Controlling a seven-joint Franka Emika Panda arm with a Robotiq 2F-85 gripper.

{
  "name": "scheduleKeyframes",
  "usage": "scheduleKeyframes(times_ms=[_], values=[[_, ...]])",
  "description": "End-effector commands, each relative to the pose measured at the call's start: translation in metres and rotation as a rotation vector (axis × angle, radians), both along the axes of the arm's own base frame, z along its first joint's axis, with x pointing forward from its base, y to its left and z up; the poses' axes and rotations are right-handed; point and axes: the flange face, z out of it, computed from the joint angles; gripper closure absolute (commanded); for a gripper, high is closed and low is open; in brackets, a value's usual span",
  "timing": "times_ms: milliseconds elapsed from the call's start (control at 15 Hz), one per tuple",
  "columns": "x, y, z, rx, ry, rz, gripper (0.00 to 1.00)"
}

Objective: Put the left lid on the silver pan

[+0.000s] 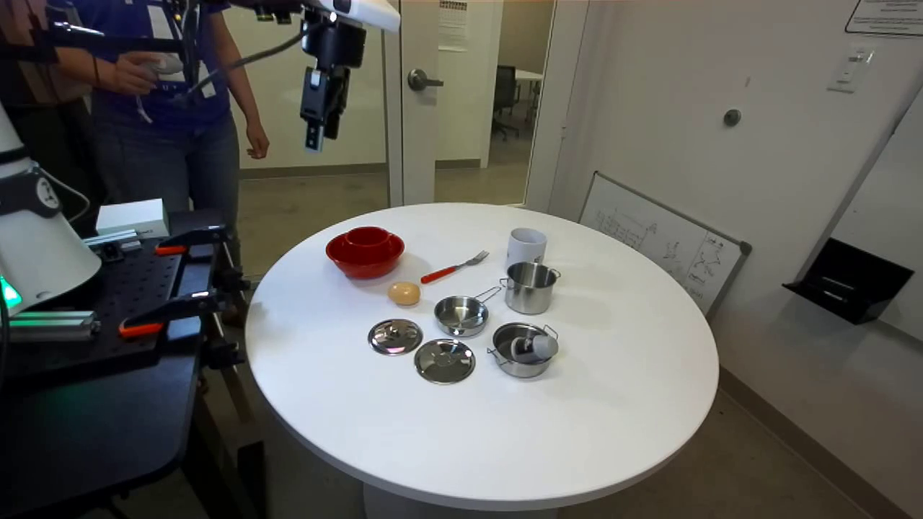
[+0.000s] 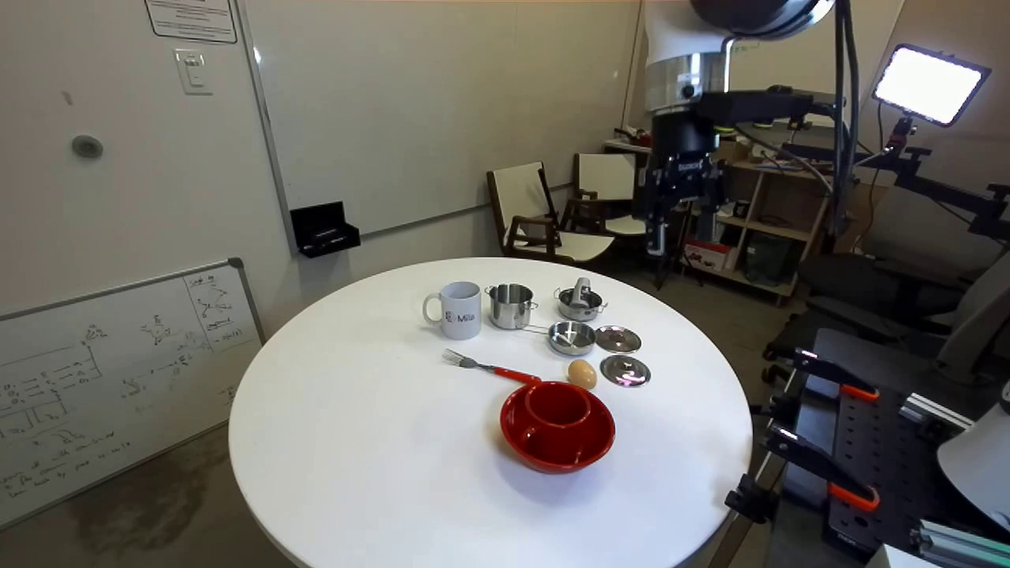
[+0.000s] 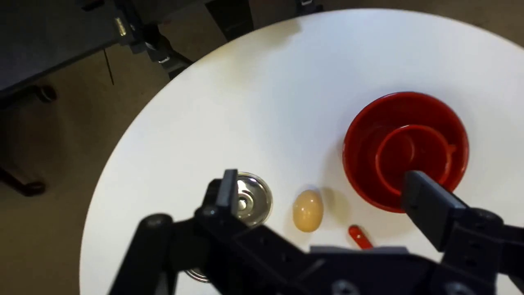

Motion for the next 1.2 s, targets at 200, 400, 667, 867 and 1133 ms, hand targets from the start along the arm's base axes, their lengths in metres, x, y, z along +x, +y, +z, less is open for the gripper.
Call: scheduleKeyframes(times_ms=[200, 400, 667, 867, 1133], values=[[0.026, -0.024, -0.089, -0.197, 0.012, -0.259, 0.0], [0.032, -0.025, -0.124, -0.285, 0.064, -0.346, 0.0], [0.027, -0.023, -0.13, -0.248, 0.091, -0.356, 0.0], [0.033, -0.022, -0.138, -0.253, 0.099, -0.362, 0.0], [0.037, -0.036, -0.152, -0.235, 0.032, -0.338, 0.0]])
